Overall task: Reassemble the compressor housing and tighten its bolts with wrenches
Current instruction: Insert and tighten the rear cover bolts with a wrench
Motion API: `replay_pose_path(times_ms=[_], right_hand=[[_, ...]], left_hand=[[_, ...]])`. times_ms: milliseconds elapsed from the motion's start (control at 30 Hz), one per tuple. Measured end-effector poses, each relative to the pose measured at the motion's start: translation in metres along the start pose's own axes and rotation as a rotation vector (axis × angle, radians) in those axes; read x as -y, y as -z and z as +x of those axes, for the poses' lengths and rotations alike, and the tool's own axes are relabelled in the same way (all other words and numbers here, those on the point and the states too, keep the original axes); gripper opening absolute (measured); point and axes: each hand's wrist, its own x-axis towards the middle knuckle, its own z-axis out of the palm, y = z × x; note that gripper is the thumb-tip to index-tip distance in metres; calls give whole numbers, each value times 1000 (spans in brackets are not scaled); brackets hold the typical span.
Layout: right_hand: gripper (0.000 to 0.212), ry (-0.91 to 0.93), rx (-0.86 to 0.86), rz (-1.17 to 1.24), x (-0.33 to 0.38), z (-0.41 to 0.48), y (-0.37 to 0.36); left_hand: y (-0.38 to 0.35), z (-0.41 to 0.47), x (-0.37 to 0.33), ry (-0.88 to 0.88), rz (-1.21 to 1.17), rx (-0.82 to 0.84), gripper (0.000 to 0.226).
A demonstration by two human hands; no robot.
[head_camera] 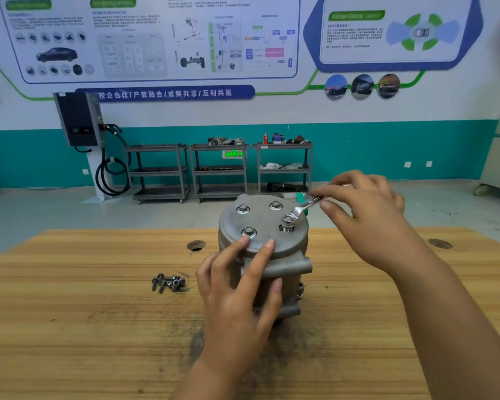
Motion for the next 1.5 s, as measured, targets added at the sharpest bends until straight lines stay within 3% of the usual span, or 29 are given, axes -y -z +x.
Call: replay_pose_path(times_ms=[167, 333, 500, 633, 800, 933, 1133, 1367, 1500], right_hand=[[23, -61, 117, -118, -8, -2, 24], [29, -96, 340, -3, -24, -14, 54], [57, 27, 609, 146, -11, -33, 74], [39, 205, 676, 227, 17, -41, 74], [19, 367, 534, 311, 42, -38, 48], [30, 395, 375, 293, 51, -30, 23], [26, 286, 73, 230, 39, -15, -4], [10, 174, -86, 343, 36, -11, -22], [11, 53, -174, 426, 37, -9, -32]], left_hand=[[-1, 1, -4, -2, 18, -10, 42], [-1, 1, -4, 12, 18, -2, 45], [2, 2, -3, 21, -14, 34, 51], [2, 0, -2, 6, -2, 42, 58], [-1, 0, -4, 13, -17, 14, 50], [0, 0, -6, 19, -21, 12, 48], [4, 2, -10, 6, -16, 56, 56], [3, 1, -9, -5, -15, 64, 57], [1, 1, -10, -7, -28, 72, 57]])
